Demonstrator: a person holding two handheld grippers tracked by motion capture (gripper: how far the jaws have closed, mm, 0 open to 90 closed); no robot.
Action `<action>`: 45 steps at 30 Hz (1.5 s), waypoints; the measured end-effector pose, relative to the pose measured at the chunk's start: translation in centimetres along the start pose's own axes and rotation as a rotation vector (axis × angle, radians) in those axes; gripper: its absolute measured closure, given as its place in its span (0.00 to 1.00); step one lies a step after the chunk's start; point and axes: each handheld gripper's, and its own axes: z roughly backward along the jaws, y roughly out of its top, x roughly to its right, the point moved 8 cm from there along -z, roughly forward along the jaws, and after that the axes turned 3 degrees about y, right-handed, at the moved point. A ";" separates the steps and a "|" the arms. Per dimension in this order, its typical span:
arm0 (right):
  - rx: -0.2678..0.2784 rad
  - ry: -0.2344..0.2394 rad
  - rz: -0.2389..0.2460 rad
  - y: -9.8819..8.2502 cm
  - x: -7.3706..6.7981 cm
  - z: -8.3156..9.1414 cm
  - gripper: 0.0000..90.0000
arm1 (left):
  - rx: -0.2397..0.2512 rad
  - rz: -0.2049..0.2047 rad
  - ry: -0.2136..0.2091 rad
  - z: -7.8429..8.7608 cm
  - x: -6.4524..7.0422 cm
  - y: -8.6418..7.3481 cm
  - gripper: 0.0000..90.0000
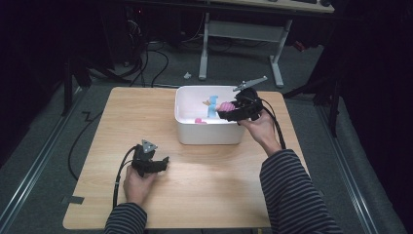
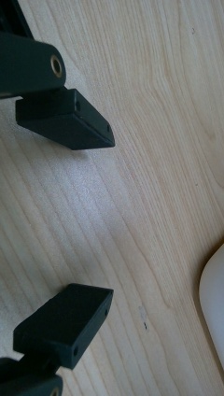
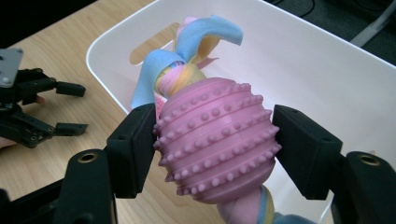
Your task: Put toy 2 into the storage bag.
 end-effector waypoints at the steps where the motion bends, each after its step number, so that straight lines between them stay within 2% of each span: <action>1: -0.007 -0.005 0.001 -0.1 0.0 -0.3 0.37 | 0.000 0.000 0.000 0.0 0.0 0.0 0.25; 13: -0.039 0.007 0.001 -0.4 0.4 -2.1 0.37 | 0.000 0.000 0.002 0.0 0.0 0.0 0.25; 19: -0.048 0.010 -0.013 -0.6 0.6 -2.7 0.37 | 0.001 0.003 0.001 0.0 0.0 0.0 0.26; 22: -0.053 0.013 -0.004 -0.6 0.6 -2.9 0.36 | 0.001 0.003 0.001 0.0 0.0 0.0 0.26; 27: -0.065 0.027 0.009 -0.8 0.2 -3.1 0.36 | 0.001 0.003 0.001 0.0 0.0 0.0 0.26; 32: -0.066 0.044 -0.015 -0.8 0.2 -3.1 0.35 | 0.001 0.003 0.001 0.0 0.0 0.0 0.26; 37: -0.058 0.070 -0.018 -0.7 0.2 -3.0 0.35 | 0.001 0.003 0.001 0.0 0.0 0.0 0.26; 45: -0.026 0.054 -0.001 -0.6 0.0 -1.8 0.35 | 0.000 0.005 0.001 0.0 -0.1 0.0 0.26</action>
